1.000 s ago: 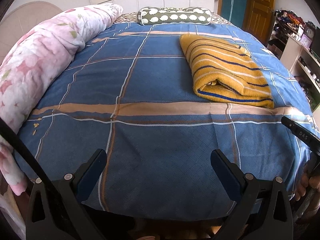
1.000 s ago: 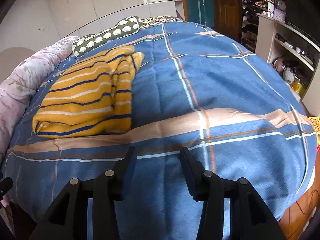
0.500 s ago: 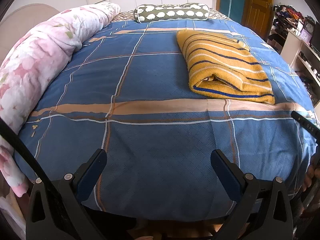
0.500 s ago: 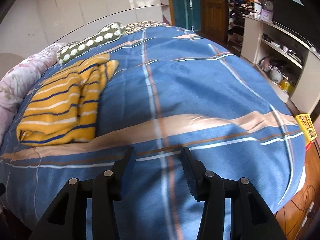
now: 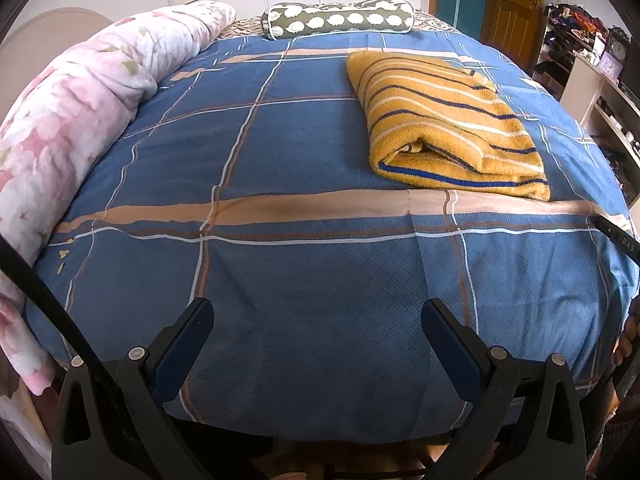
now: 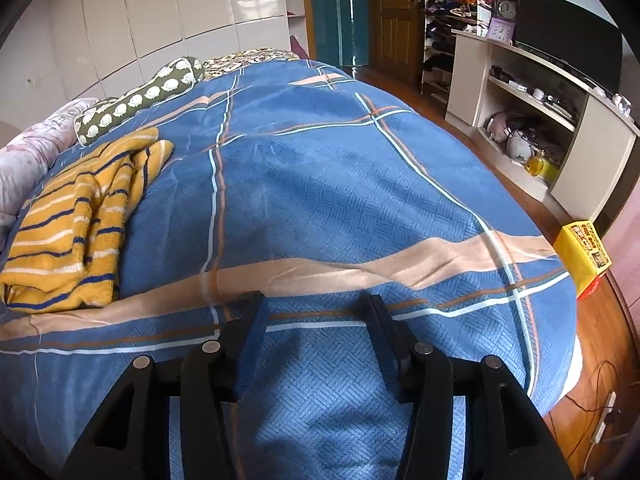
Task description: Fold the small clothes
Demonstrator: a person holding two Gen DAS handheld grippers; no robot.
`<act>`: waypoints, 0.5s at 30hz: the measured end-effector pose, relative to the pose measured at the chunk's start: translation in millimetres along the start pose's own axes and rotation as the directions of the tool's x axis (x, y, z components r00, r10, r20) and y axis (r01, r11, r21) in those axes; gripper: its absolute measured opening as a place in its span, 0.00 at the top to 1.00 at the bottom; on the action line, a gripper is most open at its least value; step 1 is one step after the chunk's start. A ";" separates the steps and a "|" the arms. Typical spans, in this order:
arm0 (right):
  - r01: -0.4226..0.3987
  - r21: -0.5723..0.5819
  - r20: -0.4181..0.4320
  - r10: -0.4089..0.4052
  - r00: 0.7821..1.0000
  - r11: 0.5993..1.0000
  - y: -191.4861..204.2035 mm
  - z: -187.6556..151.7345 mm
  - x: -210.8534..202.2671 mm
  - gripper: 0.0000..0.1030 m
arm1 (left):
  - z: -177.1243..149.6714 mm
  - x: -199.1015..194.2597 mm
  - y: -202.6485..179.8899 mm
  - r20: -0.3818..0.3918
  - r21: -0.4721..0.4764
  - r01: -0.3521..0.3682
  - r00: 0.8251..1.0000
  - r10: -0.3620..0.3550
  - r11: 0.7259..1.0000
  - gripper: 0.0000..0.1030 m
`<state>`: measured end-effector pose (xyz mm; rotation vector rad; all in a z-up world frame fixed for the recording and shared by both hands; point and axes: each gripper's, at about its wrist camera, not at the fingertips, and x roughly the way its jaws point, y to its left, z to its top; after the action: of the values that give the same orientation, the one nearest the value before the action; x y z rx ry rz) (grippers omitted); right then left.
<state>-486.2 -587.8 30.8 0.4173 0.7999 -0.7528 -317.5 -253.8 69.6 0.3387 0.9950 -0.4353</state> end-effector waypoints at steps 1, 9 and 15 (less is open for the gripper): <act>0.002 -0.004 0.000 -0.002 1.000 1.000 1.0 0.2 0.4 0.45 | 0.1 0.9 0.1 -0.003 -0.001 0.002 1.000 -0.002 1.000 0.00; 0.041 -0.043 -0.008 -0.042 0.999 0.998 9.4 22.2 16.9 0.41 | 2.6 9.8 10.1 -0.015 -0.035 0.010 1.000 -0.010 0.999 0.00; 0.055 -0.049 -0.029 -0.056 0.998 0.997 15.7 45.2 44.0 0.35 | 5.5 16.1 24.5 -0.019 -0.072 0.017 1.000 -0.018 0.997 0.00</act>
<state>-432.2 -623.6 26.8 0.3650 0.8590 -0.7789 -293.7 -238.4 60.4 0.2699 1.0311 -0.4113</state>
